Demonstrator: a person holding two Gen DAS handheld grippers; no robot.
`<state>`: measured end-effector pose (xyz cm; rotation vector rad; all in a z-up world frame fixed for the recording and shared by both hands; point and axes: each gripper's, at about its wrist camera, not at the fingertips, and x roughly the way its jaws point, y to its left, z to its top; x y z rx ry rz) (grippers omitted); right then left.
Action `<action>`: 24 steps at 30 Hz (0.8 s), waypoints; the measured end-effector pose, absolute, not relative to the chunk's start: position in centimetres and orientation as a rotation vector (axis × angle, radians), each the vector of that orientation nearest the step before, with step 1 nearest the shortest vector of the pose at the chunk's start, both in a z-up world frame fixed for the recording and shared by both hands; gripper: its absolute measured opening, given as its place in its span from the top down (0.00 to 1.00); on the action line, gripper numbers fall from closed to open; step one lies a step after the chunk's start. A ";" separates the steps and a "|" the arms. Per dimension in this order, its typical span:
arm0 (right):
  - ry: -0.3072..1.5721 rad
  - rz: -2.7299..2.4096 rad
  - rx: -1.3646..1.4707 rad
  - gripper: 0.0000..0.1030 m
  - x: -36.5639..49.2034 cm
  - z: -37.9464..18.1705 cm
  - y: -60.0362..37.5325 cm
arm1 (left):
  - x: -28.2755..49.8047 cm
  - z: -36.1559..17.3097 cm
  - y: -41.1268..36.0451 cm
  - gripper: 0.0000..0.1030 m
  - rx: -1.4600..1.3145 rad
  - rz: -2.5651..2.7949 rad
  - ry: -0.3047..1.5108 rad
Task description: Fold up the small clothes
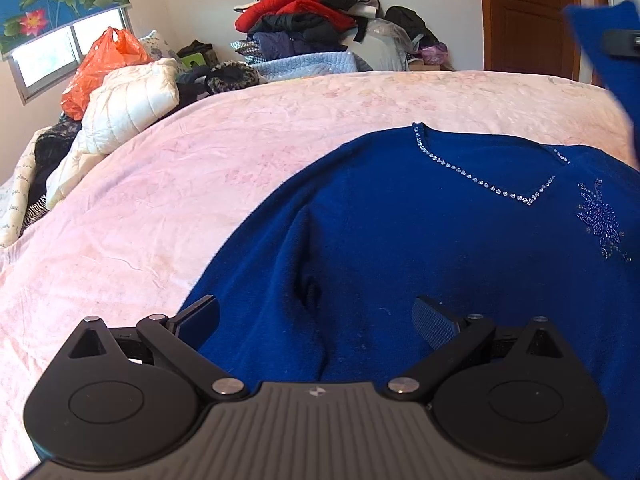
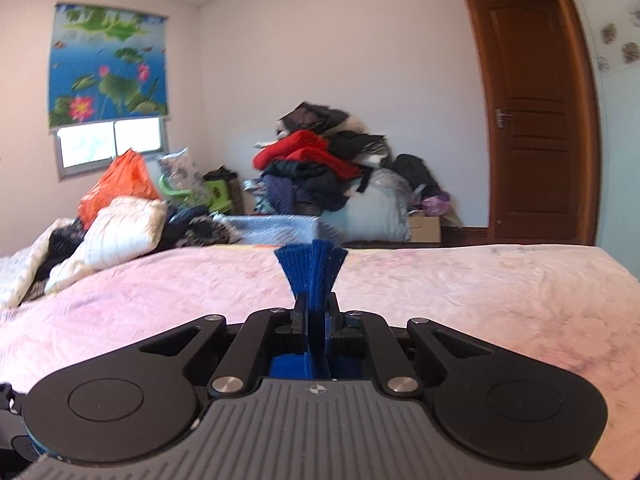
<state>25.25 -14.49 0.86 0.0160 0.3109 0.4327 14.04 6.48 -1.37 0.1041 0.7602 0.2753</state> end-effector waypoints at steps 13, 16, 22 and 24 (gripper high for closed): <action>0.473 0.556 -0.252 0.65 25.9 -4.9 -5.2 | 12.2 -1.3 8.4 0.00 0.117 0.287 0.761; 0.435 0.502 -0.440 0.49 23.8 -5.4 -6.8 | 12.4 -1.6 8.6 0.00 0.102 0.279 0.777; 0.559 0.601 -0.499 0.49 22.2 -7.3 -8.9 | 13.0 -2.0 8.0 0.00 0.066 0.255 0.802; 0.587 0.625 -0.506 0.49 22.6 -8.2 -8.2 | 12.8 -2.0 7.7 0.00 0.081 0.248 0.802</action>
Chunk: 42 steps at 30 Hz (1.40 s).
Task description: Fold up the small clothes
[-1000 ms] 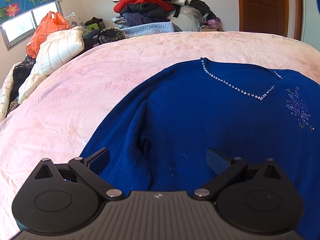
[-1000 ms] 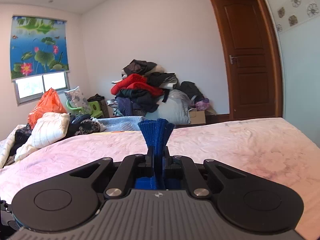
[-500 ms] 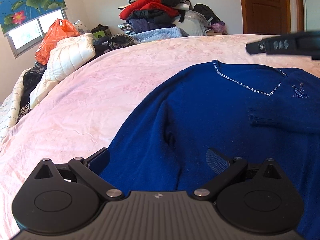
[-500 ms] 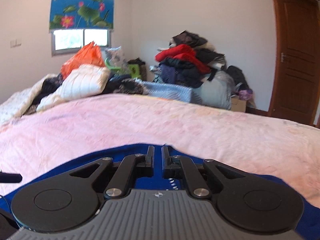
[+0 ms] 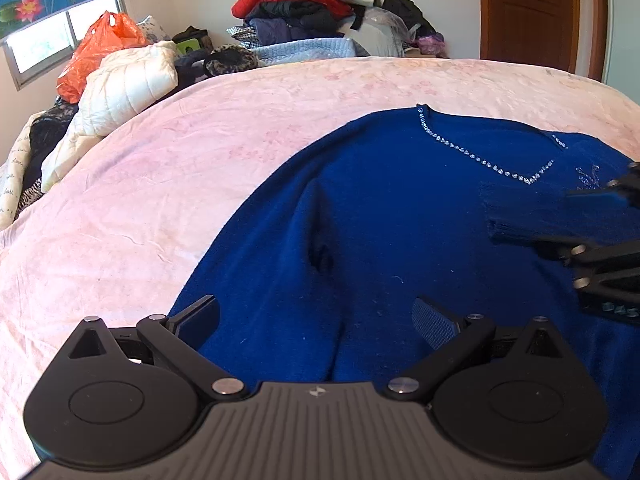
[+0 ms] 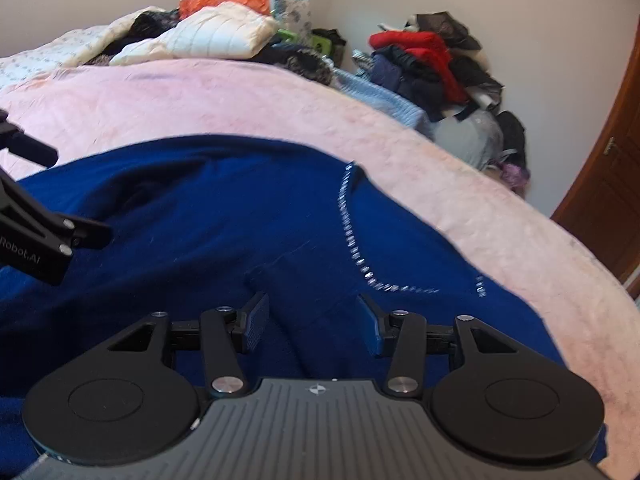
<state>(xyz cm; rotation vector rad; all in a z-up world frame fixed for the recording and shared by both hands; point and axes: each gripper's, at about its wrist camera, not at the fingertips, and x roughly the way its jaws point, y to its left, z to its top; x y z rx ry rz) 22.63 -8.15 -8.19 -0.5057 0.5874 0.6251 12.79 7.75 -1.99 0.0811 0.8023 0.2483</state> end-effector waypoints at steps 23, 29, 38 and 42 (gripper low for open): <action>0.118 0.360 0.015 0.94 25.0 8.8 -20.2 | 12.6 -1.2 9.7 0.00 0.045 0.309 0.781; 0.259 0.556 -0.030 0.94 25.8 2.1 -10.6 | 12.2 -1.0 10.2 0.00 0.062 0.332 0.780; 0.476 0.692 -0.083 0.94 27.3 -5.1 -2.0 | 12.2 -1.4 11.0 0.00 0.067 0.362 0.800; 0.547 0.714 -0.085 0.94 28.2 -6.6 -1.1 | 12.3 -1.7 11.4 0.00 0.047 0.361 0.817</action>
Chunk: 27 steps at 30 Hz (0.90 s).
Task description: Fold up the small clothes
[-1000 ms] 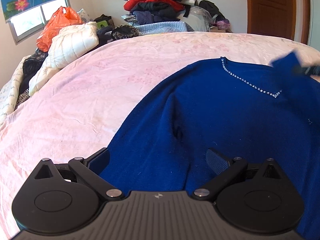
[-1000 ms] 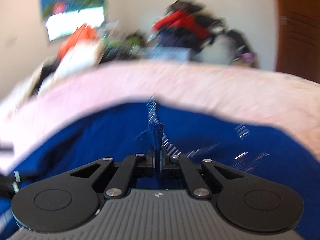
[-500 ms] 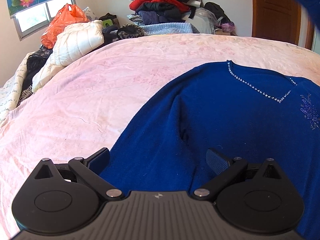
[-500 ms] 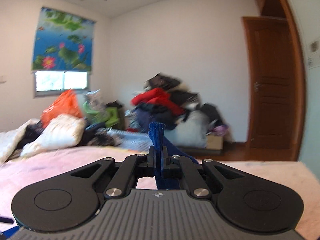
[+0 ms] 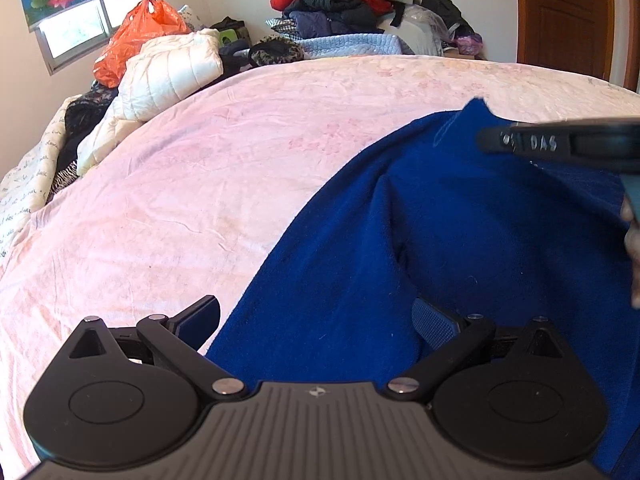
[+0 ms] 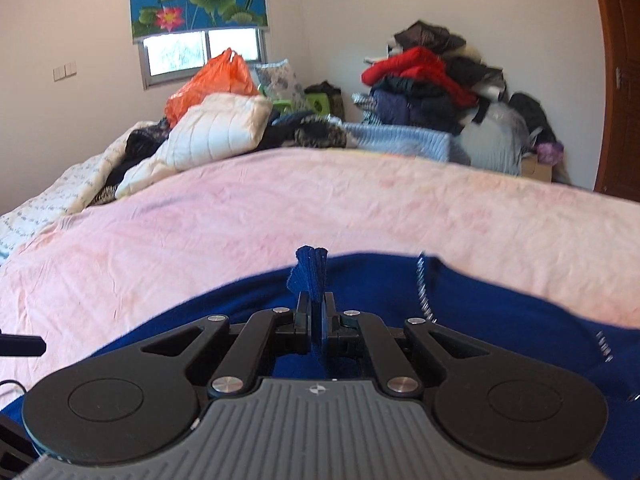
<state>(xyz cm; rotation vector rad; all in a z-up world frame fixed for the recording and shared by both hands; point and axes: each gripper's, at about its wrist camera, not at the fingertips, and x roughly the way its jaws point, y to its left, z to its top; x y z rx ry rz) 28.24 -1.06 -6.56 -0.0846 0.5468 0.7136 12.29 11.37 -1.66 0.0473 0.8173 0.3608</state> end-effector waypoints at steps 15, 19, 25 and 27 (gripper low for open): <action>0.706 0.819 -0.076 0.56 27.5 -8.1 -0.5 | 12.1 -2.0 12.1 0.00 0.011 0.370 0.839; 0.735 0.826 -0.097 0.45 26.9 -8.1 -0.6 | 12.0 -2.1 12.2 0.00 0.003 0.374 0.843; 0.728 0.812 -0.043 0.44 26.0 -7.7 -1.9 | 11.8 -2.0 12.1 0.00 0.013 0.376 0.842; 0.735 0.820 -0.025 0.38 25.5 -7.4 -2.4 | 11.8 -2.0 12.2 0.00 0.007 0.381 0.844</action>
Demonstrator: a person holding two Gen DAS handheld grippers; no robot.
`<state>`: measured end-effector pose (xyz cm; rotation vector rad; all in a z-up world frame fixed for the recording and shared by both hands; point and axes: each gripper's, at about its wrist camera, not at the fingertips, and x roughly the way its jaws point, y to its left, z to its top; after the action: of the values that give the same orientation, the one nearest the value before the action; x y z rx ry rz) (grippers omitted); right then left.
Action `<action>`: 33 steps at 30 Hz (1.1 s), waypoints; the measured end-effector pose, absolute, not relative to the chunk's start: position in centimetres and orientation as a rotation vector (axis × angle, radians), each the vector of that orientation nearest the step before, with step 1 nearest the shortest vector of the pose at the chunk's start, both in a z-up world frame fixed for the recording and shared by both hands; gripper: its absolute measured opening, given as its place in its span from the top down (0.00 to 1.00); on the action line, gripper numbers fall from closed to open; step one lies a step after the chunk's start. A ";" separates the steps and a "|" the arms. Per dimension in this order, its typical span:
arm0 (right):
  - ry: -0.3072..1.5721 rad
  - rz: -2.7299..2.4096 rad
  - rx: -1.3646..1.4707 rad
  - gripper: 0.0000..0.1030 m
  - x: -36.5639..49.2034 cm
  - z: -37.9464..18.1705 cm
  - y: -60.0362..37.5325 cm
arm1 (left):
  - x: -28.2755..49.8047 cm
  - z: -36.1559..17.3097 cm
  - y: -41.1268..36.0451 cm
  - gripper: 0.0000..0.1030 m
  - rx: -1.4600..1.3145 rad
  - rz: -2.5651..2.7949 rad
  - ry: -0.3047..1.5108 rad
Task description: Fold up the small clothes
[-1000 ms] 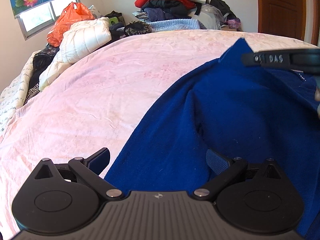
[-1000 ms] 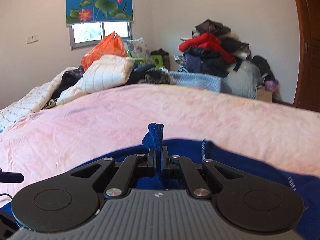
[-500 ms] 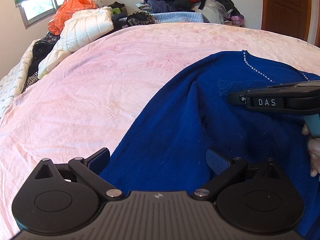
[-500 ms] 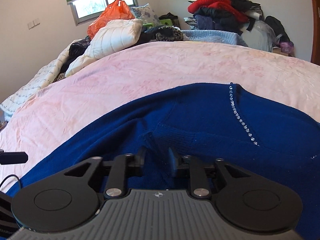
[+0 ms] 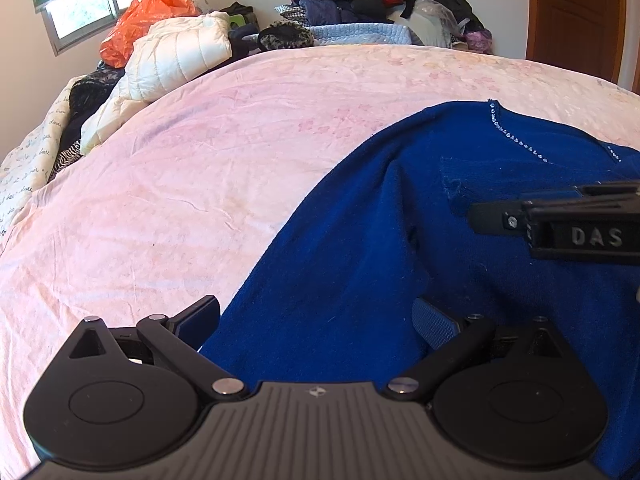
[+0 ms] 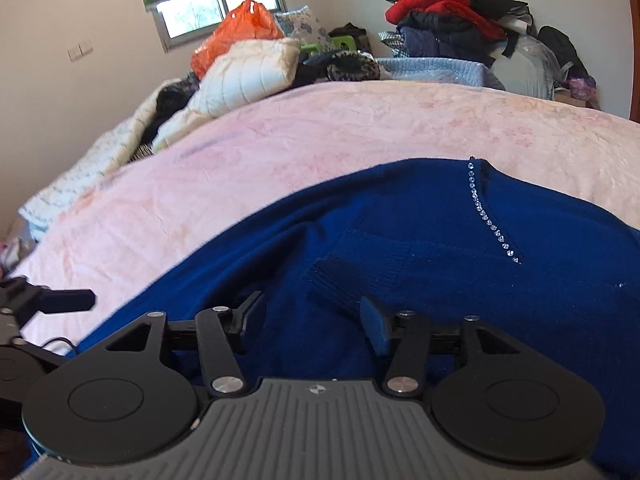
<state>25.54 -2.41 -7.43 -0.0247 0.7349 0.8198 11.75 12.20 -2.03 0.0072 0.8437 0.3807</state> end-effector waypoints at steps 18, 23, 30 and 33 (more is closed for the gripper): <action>0.680 0.828 -0.087 0.33 18.8 -5.5 -4.3 | 10.0 -1.5 11.4 0.00 0.032 0.403 0.838; 0.665 0.814 -0.113 0.30 17.1 -5.5 -4.9 | 9.2 -1.9 11.1 0.00 0.029 0.402 0.853; 0.667 0.794 -0.088 0.28 15.2 -5.7 -6.1 | 8.1 -2.2 10.5 0.00 0.035 0.392 0.869; 0.665 0.791 -0.102 0.28 14.5 -5.7 -6.2 | 7.6 -2.2 10.4 0.00 0.031 0.390 0.873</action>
<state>14.45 -6.17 -5.66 -0.1022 0.6649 0.7911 7.61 10.43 -2.21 0.0306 0.8732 0.3903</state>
